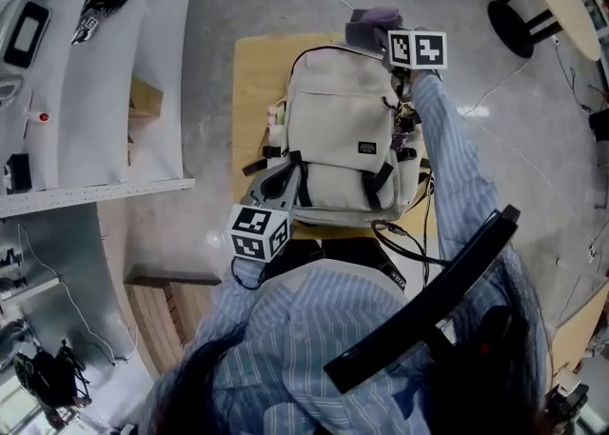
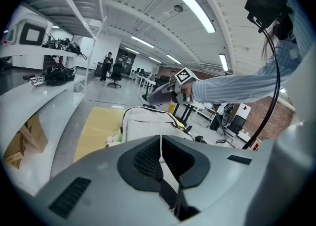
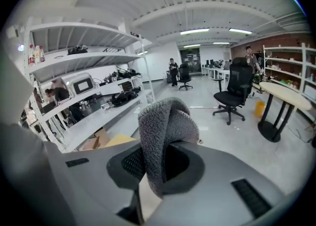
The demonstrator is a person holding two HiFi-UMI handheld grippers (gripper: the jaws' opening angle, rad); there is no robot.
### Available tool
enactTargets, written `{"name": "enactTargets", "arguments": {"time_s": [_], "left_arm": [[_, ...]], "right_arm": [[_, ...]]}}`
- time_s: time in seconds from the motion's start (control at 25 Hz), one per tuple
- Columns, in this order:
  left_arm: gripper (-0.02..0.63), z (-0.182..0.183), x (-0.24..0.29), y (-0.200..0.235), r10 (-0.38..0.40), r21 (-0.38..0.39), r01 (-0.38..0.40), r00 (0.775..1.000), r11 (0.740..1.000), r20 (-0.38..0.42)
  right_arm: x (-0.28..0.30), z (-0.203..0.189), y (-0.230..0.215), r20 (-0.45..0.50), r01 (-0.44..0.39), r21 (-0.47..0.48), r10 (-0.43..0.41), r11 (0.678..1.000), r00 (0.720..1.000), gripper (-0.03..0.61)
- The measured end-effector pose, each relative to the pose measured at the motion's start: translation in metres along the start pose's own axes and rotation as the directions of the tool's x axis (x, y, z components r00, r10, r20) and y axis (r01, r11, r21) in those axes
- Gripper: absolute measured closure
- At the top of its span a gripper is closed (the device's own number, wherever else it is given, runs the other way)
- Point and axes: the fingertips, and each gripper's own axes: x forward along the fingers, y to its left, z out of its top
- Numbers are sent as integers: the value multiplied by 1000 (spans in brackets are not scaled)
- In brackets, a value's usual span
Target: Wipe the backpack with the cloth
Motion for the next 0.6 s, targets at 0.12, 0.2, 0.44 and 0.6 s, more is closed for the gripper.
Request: {"name": "enactTargets", "arguments": {"time_s": [0.12,0.2,0.44,0.6], "left_arm": [[601,5,-3,1,14,6,-14,1000,1000,14],[601,4,-7,0,19,12,-19,1000,1000,16],[601,-6,-20,18,73,-27,-72,997,997,9],[601,-4,-19,26,75,-28,-75,997,997,9]], "right_arm": [[38,5,30,10,-42,34,42,999,999,537],[57,-5,31,-15,-15,35,15,999,1000,537],[61,-34,-10,-97,94,31,-91,995,991,537],[36,-57,-56,-129,183,79,-172,980,976,537]]}}
